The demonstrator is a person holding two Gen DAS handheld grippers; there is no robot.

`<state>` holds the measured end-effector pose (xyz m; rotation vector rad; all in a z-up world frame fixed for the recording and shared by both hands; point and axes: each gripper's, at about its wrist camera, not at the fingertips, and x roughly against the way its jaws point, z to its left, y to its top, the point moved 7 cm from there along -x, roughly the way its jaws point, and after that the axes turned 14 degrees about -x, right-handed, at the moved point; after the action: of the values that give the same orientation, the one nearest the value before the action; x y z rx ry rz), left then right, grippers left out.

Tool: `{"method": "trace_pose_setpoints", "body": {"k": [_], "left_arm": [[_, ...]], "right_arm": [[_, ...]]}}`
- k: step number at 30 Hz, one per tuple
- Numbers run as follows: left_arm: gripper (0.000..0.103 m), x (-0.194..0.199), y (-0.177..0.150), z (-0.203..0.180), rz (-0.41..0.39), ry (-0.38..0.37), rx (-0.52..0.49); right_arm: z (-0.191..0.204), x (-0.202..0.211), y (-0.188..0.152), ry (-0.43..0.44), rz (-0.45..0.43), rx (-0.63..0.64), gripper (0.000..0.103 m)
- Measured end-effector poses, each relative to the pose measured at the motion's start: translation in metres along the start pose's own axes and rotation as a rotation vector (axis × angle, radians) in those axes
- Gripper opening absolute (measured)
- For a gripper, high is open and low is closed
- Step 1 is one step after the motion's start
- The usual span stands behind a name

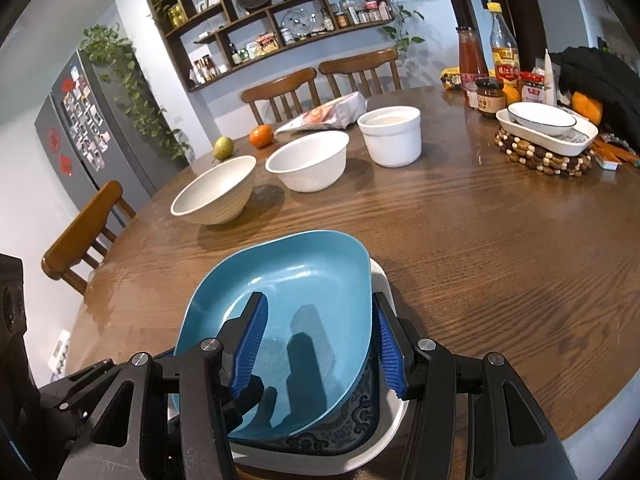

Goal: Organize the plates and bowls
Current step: 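Lower the teal plate onto the square plates and open the right gripper, then move the right gripper to the large white bowl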

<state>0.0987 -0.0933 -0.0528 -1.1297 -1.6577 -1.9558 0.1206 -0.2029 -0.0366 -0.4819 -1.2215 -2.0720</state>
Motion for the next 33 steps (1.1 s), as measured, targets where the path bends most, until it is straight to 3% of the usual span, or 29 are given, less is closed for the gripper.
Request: {"method": "trace_pose_setpoints", "body": {"k": [3, 13, 17, 27, 30, 33], "left_arm": [[0.073, 0.002, 0.001, 0.001, -0.008, 0.022, -0.006], [0.081, 0.013, 0.006, 0.003, -0.044, 0.04, -0.02], [0.082, 0.022, 0.014, 0.007, -0.066, 0.036, -0.009], [0.084, 0.048, 0.043, 0.036, -0.105, 0.08, 0.03], [0.084, 0.054, 0.054, 0.048, -0.114, 0.09, 0.046], [0.084, 0.059, 0.065, 0.063, -0.114, 0.091, 0.071]], "right_arm": [[0.001, 0.001, 0.001, 0.003, -0.004, -0.001, 0.063], [0.006, 0.011, 0.008, -0.009, -0.039, 0.023, 0.064], [0.009, 0.019, 0.013, -0.011, -0.058, 0.03, 0.075], [0.029, 0.051, 0.055, 0.024, -0.133, 0.034, 0.079], [0.04, 0.055, 0.07, 0.048, -0.138, 0.042, 0.086], [0.055, 0.056, 0.084, 0.056, -0.147, 0.076, 0.086]]}}
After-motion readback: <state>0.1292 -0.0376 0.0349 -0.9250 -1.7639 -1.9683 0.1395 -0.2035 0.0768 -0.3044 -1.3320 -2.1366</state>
